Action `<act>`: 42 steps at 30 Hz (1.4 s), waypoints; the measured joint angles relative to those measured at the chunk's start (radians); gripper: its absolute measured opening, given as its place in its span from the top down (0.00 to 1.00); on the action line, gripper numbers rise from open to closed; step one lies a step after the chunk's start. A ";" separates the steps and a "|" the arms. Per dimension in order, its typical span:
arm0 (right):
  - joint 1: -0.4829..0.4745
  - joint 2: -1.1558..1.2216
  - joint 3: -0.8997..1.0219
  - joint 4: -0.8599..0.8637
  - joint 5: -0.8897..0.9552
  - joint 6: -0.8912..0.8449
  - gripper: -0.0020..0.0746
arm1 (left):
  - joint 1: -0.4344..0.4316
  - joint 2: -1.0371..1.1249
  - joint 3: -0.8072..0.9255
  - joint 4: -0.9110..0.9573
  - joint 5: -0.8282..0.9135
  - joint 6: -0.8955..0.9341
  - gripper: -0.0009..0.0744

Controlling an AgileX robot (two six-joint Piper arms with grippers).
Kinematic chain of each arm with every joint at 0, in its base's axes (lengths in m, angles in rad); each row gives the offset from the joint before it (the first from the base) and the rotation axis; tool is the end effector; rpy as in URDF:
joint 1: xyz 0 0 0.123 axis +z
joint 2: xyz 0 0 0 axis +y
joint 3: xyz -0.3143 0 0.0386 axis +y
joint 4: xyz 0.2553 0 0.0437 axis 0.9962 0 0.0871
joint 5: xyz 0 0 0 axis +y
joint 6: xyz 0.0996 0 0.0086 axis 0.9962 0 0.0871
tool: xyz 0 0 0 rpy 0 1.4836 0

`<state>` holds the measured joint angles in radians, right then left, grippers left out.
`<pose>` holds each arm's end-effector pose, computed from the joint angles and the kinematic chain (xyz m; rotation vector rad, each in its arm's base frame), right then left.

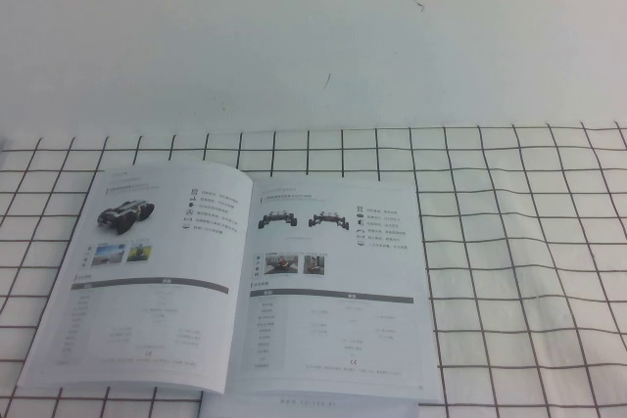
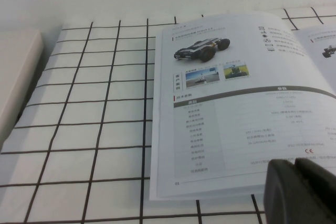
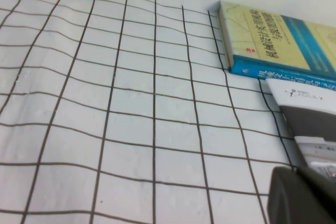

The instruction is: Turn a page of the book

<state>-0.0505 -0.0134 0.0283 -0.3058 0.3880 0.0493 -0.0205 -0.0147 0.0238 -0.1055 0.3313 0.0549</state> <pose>0.0354 -0.0132 0.1679 -0.0941 1.8769 -0.3033 0.0375 -0.0042 0.1734 0.0020 1.8228 -0.0774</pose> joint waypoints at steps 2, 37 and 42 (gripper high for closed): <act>0.000 0.000 0.000 0.004 0.001 0.000 0.98 | 0.000 0.000 0.000 0.000 0.000 0.000 0.99; -0.015 0.000 0.000 0.220 -0.012 -0.191 0.98 | 0.000 0.000 0.000 0.000 0.000 0.000 0.99; -0.015 0.000 0.000 0.236 -0.012 -0.191 0.98 | 0.000 0.000 0.000 0.000 0.000 0.000 0.99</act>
<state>-0.0654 -0.0134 0.0283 -0.0699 0.3755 -0.1414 -0.0205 -0.0147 0.0238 -0.1055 0.3313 0.0549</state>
